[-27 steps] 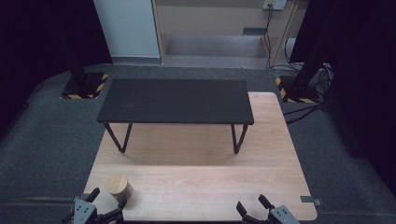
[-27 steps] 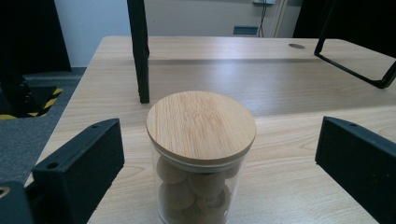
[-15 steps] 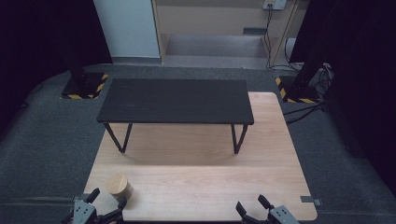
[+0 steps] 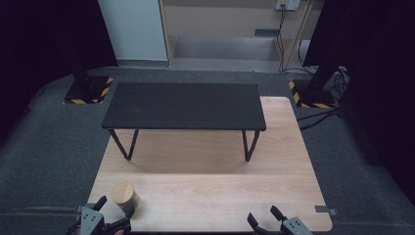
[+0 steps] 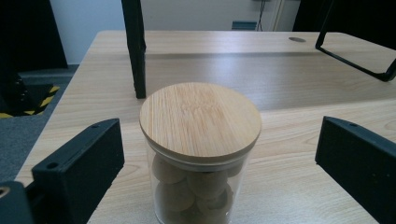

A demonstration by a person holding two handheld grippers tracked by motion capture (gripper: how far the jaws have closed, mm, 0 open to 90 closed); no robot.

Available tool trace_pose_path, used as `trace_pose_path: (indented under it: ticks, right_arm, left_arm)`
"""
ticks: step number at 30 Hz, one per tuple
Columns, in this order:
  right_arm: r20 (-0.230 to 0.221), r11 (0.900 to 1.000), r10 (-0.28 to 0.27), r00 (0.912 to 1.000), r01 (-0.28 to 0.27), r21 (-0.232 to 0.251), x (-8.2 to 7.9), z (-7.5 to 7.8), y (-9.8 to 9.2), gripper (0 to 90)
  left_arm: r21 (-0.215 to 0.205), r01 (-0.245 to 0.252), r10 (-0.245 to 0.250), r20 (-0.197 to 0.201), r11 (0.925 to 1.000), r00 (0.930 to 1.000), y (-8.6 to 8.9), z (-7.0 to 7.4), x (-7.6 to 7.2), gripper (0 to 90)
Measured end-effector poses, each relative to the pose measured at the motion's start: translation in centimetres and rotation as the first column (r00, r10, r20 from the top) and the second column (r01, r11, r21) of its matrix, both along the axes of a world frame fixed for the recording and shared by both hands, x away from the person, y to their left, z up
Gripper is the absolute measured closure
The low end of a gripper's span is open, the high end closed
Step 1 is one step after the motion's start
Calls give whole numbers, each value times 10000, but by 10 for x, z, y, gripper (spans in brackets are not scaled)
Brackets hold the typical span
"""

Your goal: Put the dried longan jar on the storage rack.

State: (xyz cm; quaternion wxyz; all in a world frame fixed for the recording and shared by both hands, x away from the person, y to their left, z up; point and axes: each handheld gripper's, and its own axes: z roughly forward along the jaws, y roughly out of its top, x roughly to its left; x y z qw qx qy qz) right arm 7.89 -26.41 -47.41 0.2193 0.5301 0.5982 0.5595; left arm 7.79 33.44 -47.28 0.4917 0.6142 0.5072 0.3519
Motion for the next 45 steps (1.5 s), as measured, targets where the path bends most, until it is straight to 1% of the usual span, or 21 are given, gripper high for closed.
trace_pose_path:
  ticks: [3,5,7,9,11,20,27,29,31,32,34,36,38,41,45]
  right_arm:
    - [-8,10000,2,10000,-2,-4,1,0,0,55]
    - [-40,10000,-13,10000,13,-11,1,0,0,55]
    - [-74,10000,-11,10000,11,-18,2,0,0,55]
    - [-96,10000,-4,10000,4,-24,3,0,0,55]
    - [-150,10000,-9,9999,8,-30,4,-1,1,55]
    - [-273,10000,12,9996,-13,-54,8,-1,2,55]
    - [-341,10000,10,9994,-12,-83,9,0,3,55]
    - [-360,10000,18,9993,-21,-92,9,0,3,55]
    - [-372,9999,15,9993,-19,-101,9,0,4,55]
    - [-373,9999,11,9993,-15,-108,9,0,4,55]
    - [-381,9999,15,9993,-19,-108,9,0,4,55]
    - [-362,9999,22,9993,-26,-103,9,0,4,55]
    - [-320,10000,29,9995,-32,-90,8,1,5,55]
    - [-219,9999,92,9997,-90,64,8,0,4,56]
    - [-72,9999,146,9999,-146,61,8,3,5,56]
  left_arm:
    - [49,-63,64,-84,10000,9999,0,-3,5,0]
    - [47,-46,47,-139,10000,9999,1,-4,7,0]
    - [129,3,0,-249,9999,9997,2,-7,13,0]
    - [168,31,-27,-273,9999,9996,3,-8,15,0]
    - [261,55,-47,-312,9996,9995,3,-12,20,1]
    - [359,156,-134,-615,9992,9980,4,-18,35,19]
    - [325,301,-278,-694,9990,9972,6,-23,39,105]
    - [323,306,-283,-692,9990,9972,7,-23,39,148]
    - [306,434,-413,-670,9986,9969,9,-23,39,197]
    - [401,380,-353,-670,9985,9971,7,-22,39,232]
    - [454,423,-387,-758,9981,9964,7,-19,40,237]
    - [332,471,-440,-882,9983,9951,9,-15,40,239]
    - [248,543,-520,-845,9982,9951,11,-10,38,240]
    - [285,651,-627,-784,9975,9949,13,4,34,241]
    - [229,796,-782,-557,9966,9954,18,33,32,241]
